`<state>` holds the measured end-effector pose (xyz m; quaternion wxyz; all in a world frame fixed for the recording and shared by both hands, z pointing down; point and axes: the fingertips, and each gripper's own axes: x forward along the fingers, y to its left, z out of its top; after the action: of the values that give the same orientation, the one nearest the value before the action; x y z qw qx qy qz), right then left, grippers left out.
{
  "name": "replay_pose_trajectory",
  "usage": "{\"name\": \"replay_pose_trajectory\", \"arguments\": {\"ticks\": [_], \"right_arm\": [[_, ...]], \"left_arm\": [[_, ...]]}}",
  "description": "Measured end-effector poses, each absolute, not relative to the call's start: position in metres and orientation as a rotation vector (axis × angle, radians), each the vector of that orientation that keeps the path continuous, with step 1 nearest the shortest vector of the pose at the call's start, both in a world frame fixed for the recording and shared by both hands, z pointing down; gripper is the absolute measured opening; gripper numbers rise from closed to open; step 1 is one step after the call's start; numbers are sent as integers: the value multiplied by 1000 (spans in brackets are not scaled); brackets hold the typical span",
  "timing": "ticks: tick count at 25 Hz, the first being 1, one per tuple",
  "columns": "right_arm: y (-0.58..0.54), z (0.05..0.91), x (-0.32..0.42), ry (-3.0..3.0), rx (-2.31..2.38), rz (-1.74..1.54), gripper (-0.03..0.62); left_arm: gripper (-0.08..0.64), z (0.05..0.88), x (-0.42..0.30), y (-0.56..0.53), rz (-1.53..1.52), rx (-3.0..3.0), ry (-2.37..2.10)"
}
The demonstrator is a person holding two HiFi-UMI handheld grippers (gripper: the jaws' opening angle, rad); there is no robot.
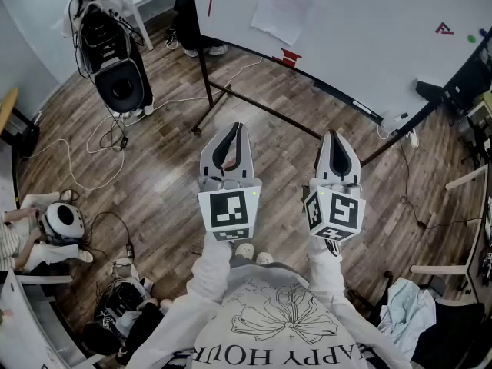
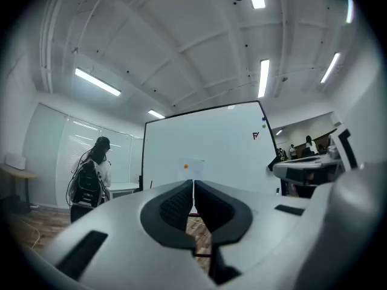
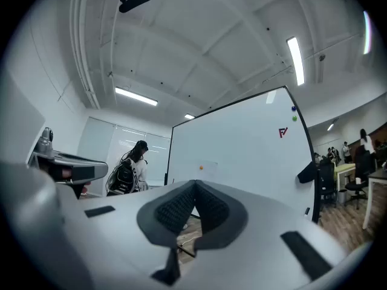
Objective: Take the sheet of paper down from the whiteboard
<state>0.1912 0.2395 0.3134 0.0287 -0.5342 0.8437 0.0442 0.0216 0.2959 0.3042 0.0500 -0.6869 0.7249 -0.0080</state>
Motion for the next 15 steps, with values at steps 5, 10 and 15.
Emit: {"name": "replay_pose_trajectory", "arguments": {"ticks": [5, 10, 15], "right_arm": [[240, 312, 187, 2600, -1648, 136, 2], [238, 312, 180, 2598, -1635, 124, 3], [232, 314, 172, 2572, -1653, 117, 3]], "left_arm": [[9, 303, 16, 296, -25, -2091, 2208], [9, 304, 10, 294, -28, -2094, 2207], [9, 306, -1, 289, -40, -2094, 2198]]}}
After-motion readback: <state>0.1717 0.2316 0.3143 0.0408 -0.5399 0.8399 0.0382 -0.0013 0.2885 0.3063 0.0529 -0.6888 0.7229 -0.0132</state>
